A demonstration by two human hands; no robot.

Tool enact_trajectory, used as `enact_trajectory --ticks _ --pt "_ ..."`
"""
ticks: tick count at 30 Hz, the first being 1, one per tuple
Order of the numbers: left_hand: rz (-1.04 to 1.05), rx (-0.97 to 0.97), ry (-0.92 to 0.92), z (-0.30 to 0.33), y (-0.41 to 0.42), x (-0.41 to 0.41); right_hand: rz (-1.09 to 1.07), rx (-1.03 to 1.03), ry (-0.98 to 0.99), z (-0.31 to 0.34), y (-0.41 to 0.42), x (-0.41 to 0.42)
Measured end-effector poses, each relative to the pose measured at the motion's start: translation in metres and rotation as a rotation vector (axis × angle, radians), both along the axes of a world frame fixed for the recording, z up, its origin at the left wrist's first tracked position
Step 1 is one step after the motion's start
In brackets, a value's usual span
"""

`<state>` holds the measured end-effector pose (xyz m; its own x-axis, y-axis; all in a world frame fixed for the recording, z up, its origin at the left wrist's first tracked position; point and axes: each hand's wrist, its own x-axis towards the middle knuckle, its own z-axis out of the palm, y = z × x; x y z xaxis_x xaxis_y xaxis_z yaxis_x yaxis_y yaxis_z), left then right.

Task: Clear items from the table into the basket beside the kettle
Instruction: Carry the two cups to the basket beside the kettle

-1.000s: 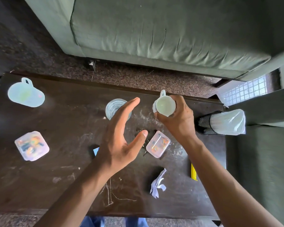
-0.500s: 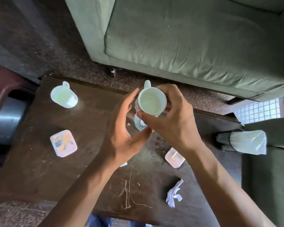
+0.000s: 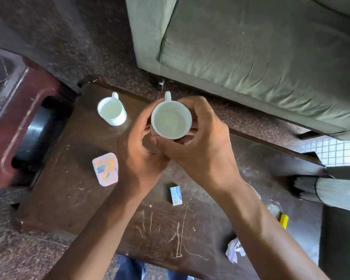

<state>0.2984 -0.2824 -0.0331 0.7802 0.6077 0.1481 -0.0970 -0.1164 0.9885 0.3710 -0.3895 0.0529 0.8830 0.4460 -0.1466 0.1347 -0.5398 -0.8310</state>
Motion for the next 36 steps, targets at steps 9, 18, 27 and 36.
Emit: enact_trajectory --ticks 9,18,27,36 --pt "0.12 0.069 0.101 -0.014 0.078 -0.041 0.059 0.079 0.085 -0.005 0.066 0.018" --pt "0.259 0.042 0.102 -0.035 0.153 -0.083 0.165 -0.285 0.156 -0.101 0.137 0.033" --pt "0.277 0.041 0.122 -0.053 0.193 -0.095 0.132 -0.484 0.032 -0.165 0.191 0.013" --pt "0.259 0.018 0.09 -0.044 0.216 -0.098 -0.032 -0.447 -0.073 -0.167 0.197 0.001"
